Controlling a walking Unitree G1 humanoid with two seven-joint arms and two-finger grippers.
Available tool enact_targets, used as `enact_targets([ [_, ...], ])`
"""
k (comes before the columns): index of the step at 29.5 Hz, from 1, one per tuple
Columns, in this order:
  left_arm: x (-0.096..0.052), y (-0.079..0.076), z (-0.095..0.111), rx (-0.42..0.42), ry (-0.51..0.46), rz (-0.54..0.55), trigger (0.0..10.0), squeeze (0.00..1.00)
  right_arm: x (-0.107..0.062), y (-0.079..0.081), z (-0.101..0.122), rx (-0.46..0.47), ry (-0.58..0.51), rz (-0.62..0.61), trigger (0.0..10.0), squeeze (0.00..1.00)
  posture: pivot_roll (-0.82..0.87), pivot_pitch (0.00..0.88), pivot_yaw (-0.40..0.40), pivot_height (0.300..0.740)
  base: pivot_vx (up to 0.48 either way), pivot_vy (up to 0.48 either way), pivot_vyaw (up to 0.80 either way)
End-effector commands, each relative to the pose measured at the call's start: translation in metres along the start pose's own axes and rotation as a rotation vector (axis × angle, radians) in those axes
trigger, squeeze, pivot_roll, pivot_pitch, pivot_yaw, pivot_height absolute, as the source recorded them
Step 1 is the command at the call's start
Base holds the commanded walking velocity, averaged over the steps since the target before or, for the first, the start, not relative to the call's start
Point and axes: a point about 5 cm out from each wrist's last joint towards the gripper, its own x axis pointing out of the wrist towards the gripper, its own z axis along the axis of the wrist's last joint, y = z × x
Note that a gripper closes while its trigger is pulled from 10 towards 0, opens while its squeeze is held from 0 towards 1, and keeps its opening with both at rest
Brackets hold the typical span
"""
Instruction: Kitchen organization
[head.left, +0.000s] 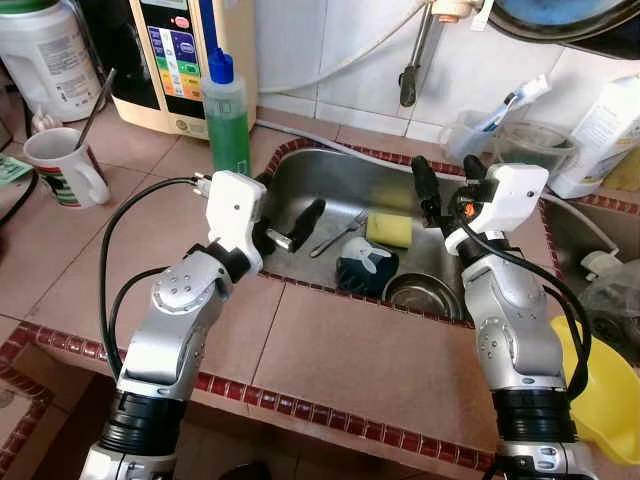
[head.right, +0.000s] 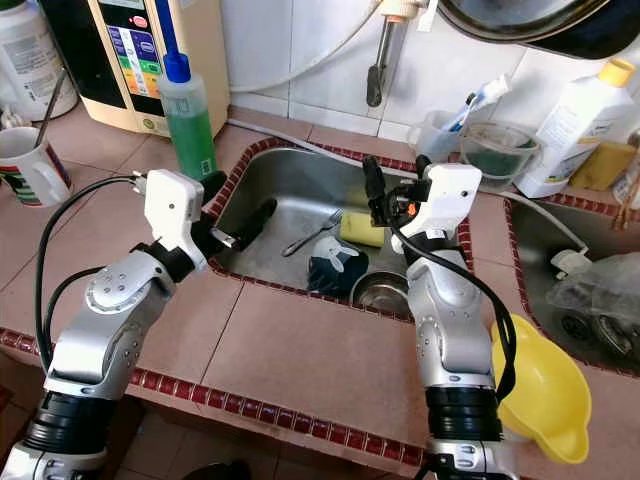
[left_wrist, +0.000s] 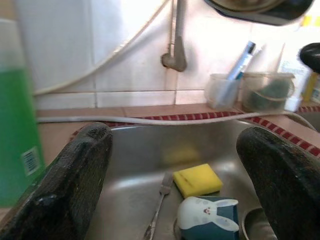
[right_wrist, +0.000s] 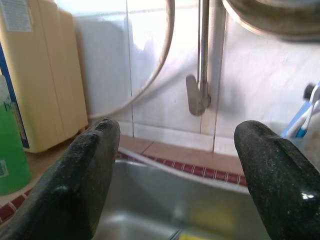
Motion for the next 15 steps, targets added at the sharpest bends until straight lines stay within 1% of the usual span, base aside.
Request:
enact_targets([
  [1,0.003,0.001,0.006,0.0,-0.028,-0.006,10.0,0.0,-0.001,0.0,0.007,-0.036,-0.035,0.0,10.0,0.0,-0.01,0.026,-0.069,0.74,0.0,-0.307,0.0],
  [5,0.003,0.004,0.006,-0.005,-0.029,0.007,10.0,0.0,-0.001,-0.003,0.008,-0.057,-0.046,-0.018,10.0,0.0,-0.01,0.017,-0.072,0.74,0.0,-0.32,0.0],
  [8,0.004,0.005,0.006,-0.007,-0.036,0.011,10.0,0.0,-0.001,-0.007,0.013,-0.097,-0.077,-0.045,10.0,0.0,0.0,0.007,-0.075,0.74,0.0,-0.48,0.0],
  [9,0.004,0.005,0.006,-0.006,-0.037,0.011,10.0,0.0,-0.002,-0.009,0.016,-0.132,-0.093,-0.065,10.0,0.0,0.0,0.0,-0.077,0.74,0.0,-0.48,0.0],
  [11,0.004,0.005,0.006,-0.005,-0.038,0.011,10.0,0.0,-0.003,-0.011,0.018,-0.165,-0.108,-0.083,10.0,0.0,0.0,0.0,-0.077,0.74,0.0,-0.48,0.0],
  [12,0.003,0.005,0.005,-0.004,-0.038,0.013,10.0,0.0,-0.004,-0.013,0.019,-0.203,-0.115,-0.098,10.0,0.0,0.0,0.0,-0.079,0.74,0.0,-0.48,0.0],
  [13,0.003,0.006,0.005,-0.004,-0.038,0.014,10.0,0.0,-0.004,-0.014,0.02,-0.226,-0.118,-0.105,10.0,0.0,0.0,0.0,-0.079,0.74,0.0,-0.48,0.0],
  [14,0.003,0.006,0.005,-0.004,-0.038,0.014,10.0,0.0,-0.004,-0.014,0.02,-0.226,-0.118,-0.105,10.0,0.0,0.0,0.0,-0.079,0.74,0.0,-0.48,0.0],
  [15,0.003,0.007,0.005,-0.003,-0.038,0.016,10.0,0.0,-0.007,-0.017,0.02,-0.255,-0.121,-0.123,10.0,0.0,0.01,0.0,-0.078,0.74,0.0,-0.48,0.0],
])
